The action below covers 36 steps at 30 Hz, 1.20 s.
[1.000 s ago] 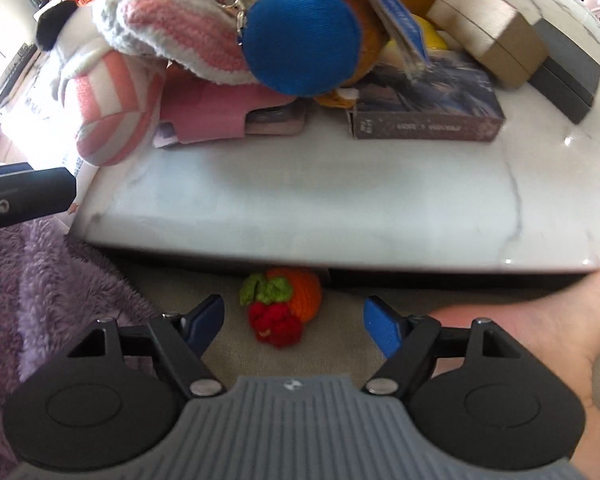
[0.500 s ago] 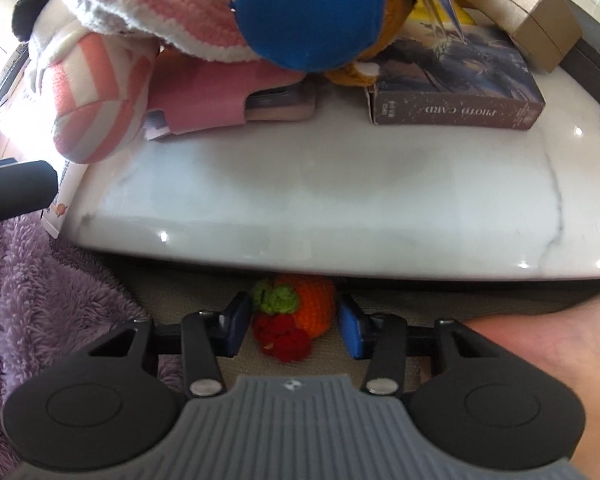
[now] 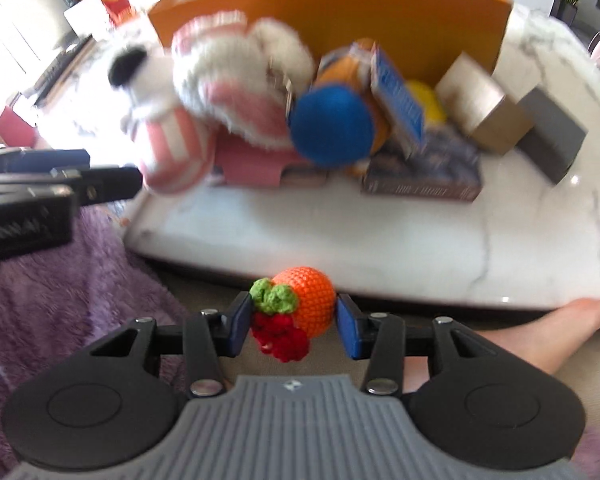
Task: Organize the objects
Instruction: 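Grasp the orange strawberry with the right gripper and lift it, then grasp the white dog plush with the left gripper while the right gripper carries the strawberry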
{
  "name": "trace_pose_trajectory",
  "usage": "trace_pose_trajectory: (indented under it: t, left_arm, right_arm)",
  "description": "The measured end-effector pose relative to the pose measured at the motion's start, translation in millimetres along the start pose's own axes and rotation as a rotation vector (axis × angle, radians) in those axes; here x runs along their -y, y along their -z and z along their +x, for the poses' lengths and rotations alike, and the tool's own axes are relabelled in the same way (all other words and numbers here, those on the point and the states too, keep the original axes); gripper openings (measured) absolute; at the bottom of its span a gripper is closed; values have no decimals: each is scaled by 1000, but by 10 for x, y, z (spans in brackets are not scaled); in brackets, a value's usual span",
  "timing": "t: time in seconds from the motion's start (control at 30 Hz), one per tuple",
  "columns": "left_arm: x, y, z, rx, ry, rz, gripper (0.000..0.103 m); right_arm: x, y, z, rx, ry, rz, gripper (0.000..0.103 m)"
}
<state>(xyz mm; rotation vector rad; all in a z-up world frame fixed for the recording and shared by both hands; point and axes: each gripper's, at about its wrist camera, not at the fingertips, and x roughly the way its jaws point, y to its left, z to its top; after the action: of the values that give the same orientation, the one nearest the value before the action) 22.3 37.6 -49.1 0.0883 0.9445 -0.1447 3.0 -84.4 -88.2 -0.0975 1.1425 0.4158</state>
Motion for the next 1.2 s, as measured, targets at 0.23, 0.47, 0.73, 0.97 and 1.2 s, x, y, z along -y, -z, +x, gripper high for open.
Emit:
trace_pose_trajectory:
  t: [0.23, 0.47, 0.73, 0.97, 1.2]
  left_arm:
    - [-129, -163, 150, -27, 90, -106, 71]
    - [-153, -259, 372, -65, 42, -239, 79]
    - [-153, -268, 564, -100, 30, -280, 81]
    - [-145, -228, 534, -76, 35, -272, 71]
    - [-190, -193, 340, -49, 43, -278, 66]
  right_arm:
    - [366, -321, -508, 72, 19, 7, 48]
    - [397, -443, -222, 81, 54, 12, 48]
    - [421, -472, -46, 57, 34, 12, 48]
    - [450, -493, -27, 54, 15, 17, 48]
    - [384, -513, -196, 82, -16, 4, 48]
